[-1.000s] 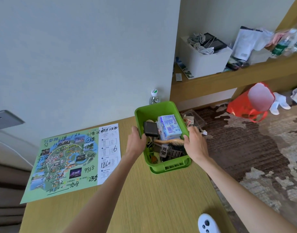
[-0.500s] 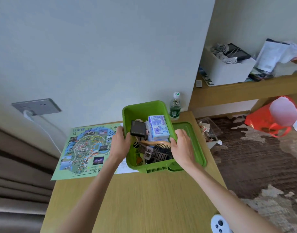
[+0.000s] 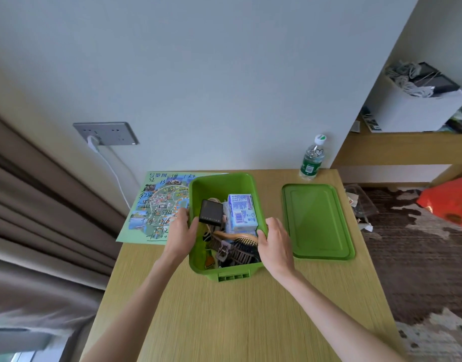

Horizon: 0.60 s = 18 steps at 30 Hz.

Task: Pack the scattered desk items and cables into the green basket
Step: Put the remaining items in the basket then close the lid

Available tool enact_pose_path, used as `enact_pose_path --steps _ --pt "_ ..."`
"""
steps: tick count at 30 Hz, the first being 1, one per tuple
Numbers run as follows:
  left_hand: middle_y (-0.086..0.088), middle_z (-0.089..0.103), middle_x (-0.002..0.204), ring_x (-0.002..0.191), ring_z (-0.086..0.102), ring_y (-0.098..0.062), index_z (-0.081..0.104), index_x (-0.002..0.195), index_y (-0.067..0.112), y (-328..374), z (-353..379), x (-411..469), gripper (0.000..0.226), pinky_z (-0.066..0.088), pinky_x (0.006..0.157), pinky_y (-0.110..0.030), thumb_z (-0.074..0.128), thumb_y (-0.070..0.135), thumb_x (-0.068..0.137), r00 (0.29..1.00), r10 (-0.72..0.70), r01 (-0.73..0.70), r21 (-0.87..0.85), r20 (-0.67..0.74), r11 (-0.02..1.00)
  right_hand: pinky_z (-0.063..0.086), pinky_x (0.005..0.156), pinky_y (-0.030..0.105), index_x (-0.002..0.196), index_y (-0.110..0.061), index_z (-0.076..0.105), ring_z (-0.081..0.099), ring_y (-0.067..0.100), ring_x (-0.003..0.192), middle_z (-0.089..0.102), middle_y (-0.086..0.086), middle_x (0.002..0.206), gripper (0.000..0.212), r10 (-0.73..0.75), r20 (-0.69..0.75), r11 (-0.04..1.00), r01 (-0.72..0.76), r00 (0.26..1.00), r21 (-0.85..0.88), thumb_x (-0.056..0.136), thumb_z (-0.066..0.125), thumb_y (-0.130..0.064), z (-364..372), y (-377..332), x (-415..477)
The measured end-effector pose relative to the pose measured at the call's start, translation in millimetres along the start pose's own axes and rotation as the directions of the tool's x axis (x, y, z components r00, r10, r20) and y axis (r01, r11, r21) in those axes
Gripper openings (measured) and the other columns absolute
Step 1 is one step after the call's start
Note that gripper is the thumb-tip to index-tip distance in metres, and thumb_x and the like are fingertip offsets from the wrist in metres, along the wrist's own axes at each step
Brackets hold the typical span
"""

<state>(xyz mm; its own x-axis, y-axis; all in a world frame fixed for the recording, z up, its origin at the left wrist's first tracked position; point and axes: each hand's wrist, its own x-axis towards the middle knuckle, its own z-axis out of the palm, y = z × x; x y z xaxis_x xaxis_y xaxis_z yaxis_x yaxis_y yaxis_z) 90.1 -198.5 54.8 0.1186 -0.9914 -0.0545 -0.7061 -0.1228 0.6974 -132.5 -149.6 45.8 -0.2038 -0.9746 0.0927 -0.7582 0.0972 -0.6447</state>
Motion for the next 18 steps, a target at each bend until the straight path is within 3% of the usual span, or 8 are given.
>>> enact_pose_path --steps 5,8,10,13,16,18 --pt "-0.009 0.062 0.079 0.066 0.059 -0.028 0.046 0.094 0.009 -8 2 -3 0.014 0.044 0.051 -0.041 0.052 0.021 0.097 0.999 -0.024 0.025 -0.078 0.022 0.997 0.034 0.059 0.023 0.099 -0.005 0.055 0.049 0.014 0.07 0.051 -0.001 0.087 0.009 -0.052 -0.018 0.999 0.052 0.998 -0.017 0.095 0.056 -0.013 3 5 -2" --pt "0.002 0.063 0.079 0.07 0.064 -0.026 0.047 0.098 0.013 -9 2 -4 0.012 0.053 0.059 -0.049 0.053 0.023 0.097 0.999 -0.026 0.03 -0.122 0.034 0.992 0.039 0.053 0.028 0.087 -0.007 0.057 0.049 0.015 0.061 0.053 0.0 0.076 0.022 -0.103 -0.029 0.991 0.105 0.994 0.087 0.102 0.045 -0.019 -4 15 4" --pt "0.0 0.065 0.083 0.073 0.065 -0.026 0.048 0.103 0.012 -10 3 -5 0.016 0.055 0.064 -0.052 0.053 0.026 0.097 0.999 -0.032 0.036 -0.148 0.028 0.988 0.043 0.051 0.027 0.087 -0.008 0.059 0.054 0.017 0.061 0.057 0.002 0.076 0.025 -0.07 -0.074 0.994 0.076 0.995 0.083 0.102 0.042 -0.018 -11 32 10" --pt "-0.005 0.065 0.088 0.079 0.065 -0.028 0.048 0.108 0.012 -11 6 -8 0.019 0.054 0.069 -0.053 0.052 0.028 0.097 0.999 -0.044 0.042 -0.181 -0.003 0.983 0.04 0.055 0.02 0.098 -0.006 0.06 0.054 0.015 0.069 0.06 0.005 0.093 0.013 -0.007 0.023 0.983 0.011 1.0 -0.182 0.098 0.052 -0.017 -17 73 13" --pt "-0.008 0.065 0.087 0.077 0.064 -0.028 0.047 0.107 0.014 -11 8 -9 0.018 0.053 0.07 -0.054 0.051 0.029 0.097 0.999 -0.041 0.038 -0.184 -0.016 0.982 0.051 0.081 0.025 0.121 -0.006 0.054 0.055 0.017 0.1 0.054 0.006 0.115 0.038 0.145 0.249 0.887 -0.014 0.958 -0.461 0.094 0.06 -0.031 -14 110 3" --pt "-0.009 0.065 0.086 0.075 0.064 -0.028 0.047 0.106 0.015 -11 9 -9 0.017 0.054 0.067 -0.054 0.051 0.029 0.097 0.999 -0.04 0.037 -0.178 -0.016 0.983 0.047 0.096 0.028 0.131 -0.008 0.05 0.051 0.018 0.115 0.052 0.005 0.125 0.048 0.132 0.284 0.839 0.045 0.95 -0.542 0.092 0.062 -0.032 -13 122 -3"
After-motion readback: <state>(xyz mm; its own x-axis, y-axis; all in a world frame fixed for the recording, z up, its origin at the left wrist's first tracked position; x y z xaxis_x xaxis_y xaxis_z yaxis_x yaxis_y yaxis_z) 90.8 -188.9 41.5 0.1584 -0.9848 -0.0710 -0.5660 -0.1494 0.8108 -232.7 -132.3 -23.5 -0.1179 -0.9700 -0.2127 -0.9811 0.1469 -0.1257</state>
